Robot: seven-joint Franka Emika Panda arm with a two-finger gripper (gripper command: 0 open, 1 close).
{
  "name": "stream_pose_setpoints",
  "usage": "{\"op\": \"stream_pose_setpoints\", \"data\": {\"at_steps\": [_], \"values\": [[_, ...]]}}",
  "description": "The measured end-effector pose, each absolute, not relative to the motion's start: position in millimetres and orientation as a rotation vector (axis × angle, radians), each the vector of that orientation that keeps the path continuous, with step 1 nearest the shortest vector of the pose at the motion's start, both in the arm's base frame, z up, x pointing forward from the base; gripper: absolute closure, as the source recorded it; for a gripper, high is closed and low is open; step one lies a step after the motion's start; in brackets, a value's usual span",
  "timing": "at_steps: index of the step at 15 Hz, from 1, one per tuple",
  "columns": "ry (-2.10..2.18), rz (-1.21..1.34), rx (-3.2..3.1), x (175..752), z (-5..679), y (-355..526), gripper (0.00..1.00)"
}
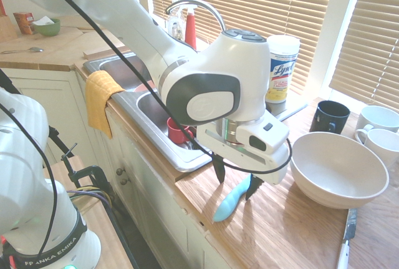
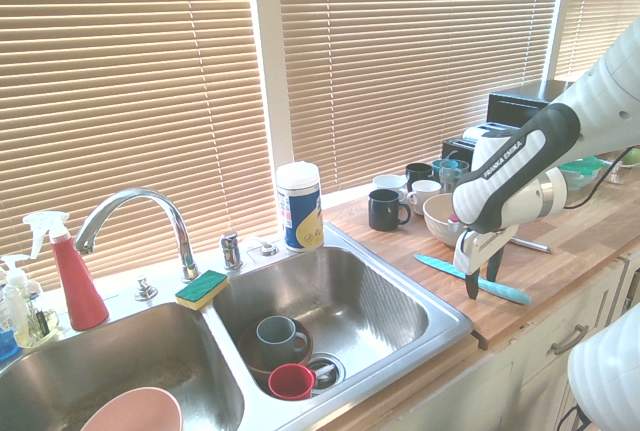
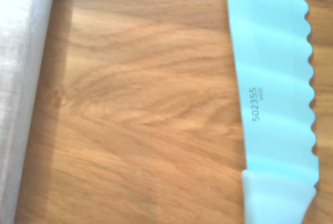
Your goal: Put the knife into the sink
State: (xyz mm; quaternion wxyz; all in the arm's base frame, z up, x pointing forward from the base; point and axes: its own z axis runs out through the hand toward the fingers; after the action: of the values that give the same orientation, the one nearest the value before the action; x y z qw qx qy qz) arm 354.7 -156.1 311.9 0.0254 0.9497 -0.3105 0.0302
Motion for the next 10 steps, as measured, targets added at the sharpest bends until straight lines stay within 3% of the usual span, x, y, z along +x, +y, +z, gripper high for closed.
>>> {"op": "stream_pose_setpoints", "data": {"at_steps": [10], "values": [[-0.975,0.092,2.939,354.5,311.1,-156.9,1.00]]}}
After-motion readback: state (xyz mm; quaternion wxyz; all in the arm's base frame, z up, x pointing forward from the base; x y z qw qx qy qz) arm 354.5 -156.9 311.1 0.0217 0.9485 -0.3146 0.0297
